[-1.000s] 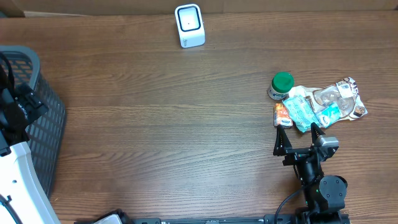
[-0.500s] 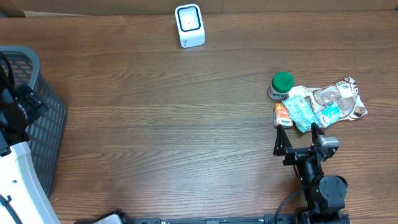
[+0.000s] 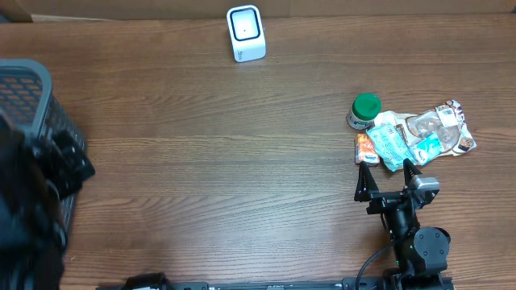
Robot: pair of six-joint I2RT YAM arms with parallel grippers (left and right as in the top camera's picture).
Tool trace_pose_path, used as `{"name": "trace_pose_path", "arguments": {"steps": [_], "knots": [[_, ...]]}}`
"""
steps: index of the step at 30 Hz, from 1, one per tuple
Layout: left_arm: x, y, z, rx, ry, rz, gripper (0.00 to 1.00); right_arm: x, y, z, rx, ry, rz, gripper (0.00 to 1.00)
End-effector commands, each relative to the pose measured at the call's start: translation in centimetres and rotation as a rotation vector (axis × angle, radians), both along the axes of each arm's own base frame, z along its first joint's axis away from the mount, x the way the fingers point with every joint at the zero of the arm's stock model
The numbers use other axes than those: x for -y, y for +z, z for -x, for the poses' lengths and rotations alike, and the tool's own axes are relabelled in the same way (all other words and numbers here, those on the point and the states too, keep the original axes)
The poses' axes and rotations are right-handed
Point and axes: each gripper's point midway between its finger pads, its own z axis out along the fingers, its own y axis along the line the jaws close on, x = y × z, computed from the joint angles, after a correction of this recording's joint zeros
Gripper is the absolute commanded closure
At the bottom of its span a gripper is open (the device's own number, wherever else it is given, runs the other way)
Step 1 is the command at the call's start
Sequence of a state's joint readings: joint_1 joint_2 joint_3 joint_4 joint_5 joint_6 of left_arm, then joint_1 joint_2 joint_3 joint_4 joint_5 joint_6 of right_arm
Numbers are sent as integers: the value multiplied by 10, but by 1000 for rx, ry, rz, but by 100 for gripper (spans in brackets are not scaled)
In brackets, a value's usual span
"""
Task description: Scan the item barcode
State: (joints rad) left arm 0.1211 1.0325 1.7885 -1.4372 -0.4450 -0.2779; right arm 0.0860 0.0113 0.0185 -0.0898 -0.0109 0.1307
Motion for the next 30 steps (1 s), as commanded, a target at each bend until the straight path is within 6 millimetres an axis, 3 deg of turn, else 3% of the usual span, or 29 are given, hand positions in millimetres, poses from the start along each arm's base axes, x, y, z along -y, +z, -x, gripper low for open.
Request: {"name": "trace_pose_path", "arguments": {"steps": [1, 6, 10, 12, 18, 22, 25, 30], "knots": [[8, 15, 19, 71, -39, -20, 1, 0, -2, 0, 4, -3, 1, 0], [11, 15, 40, 104, -51, -29, 0, 0, -2, 0, 4, -3, 1, 0], [13, -5, 54, 83, -52, -24, 1, 0, -2, 0, 4, -3, 1, 0], [17, -16, 53, 103, -71, -2, 0, 0, -2, 0, 4, -3, 1, 0], [49, -30, 13, 300, -294, 10, 1, 0, -2, 0, 4, -3, 1, 0], [87, -44, -15, 425, -559, -50, 0, 0, -2, 0, 4, -3, 1, 0], [107, -69, -32, 505, -704, -124, 1, 0, -2, 0, 3, -3, 0, 0], [101, -112, -48, 559, -670, -157, 0, 0, -2, 0, 4, -3, 1, 0]]}}
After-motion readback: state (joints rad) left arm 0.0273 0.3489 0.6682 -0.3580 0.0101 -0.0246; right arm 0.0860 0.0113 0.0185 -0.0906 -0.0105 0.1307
